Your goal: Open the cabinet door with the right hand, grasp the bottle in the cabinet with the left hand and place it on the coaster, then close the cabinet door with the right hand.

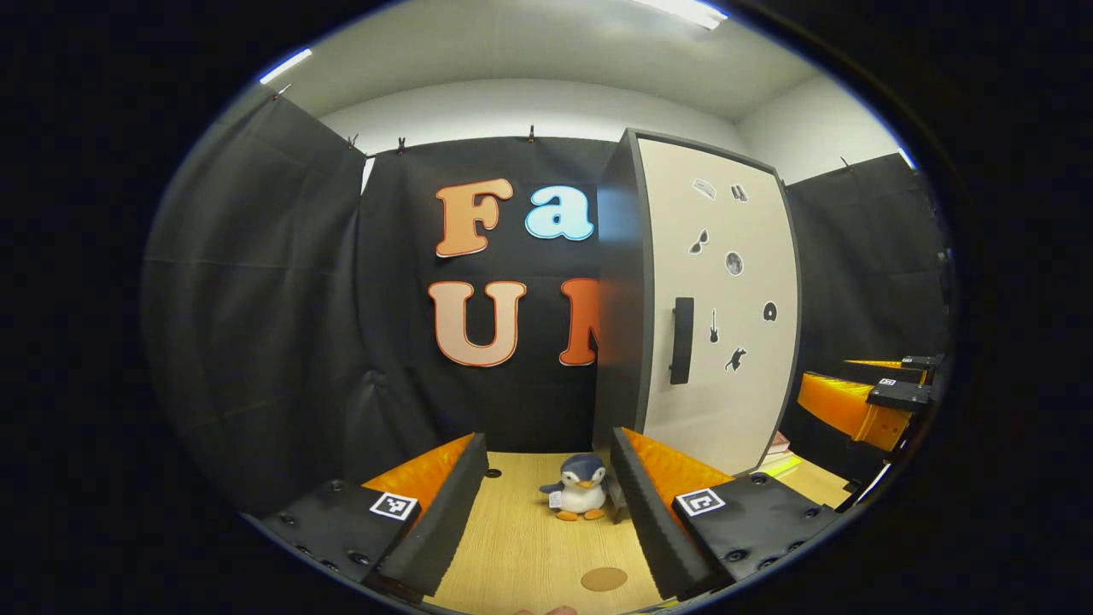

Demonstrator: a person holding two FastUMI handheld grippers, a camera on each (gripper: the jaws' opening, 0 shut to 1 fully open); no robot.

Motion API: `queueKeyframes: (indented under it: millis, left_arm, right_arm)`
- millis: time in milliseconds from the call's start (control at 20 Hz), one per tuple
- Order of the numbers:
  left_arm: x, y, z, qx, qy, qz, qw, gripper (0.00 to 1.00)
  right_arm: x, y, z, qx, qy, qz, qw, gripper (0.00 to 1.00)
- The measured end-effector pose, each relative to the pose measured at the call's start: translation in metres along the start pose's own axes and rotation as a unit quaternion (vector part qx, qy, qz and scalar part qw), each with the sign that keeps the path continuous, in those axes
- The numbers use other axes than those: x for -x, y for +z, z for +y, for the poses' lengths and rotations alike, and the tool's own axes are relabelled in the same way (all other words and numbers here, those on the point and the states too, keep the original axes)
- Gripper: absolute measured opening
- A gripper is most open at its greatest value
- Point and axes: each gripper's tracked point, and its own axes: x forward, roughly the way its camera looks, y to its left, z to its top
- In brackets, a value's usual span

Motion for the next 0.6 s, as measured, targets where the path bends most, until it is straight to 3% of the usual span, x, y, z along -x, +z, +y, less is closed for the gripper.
queueKeyframes:
  millis: [300,600]
  left_arm:
    - [-0.006,-0.006,0.007,0.015,-0.001,0.008,1.0,0.94]
    - [-0.015,-0.013,0.019,0.016,0.0,0.013,1.0,0.94]
  right_arm:
    - [-0.029,0.005,0.008,0.006,0.002,-0.008,1.0,0.95]
    - [-0.092,0.017,0.015,0.012,0.002,-0.021,1.0,0.95]
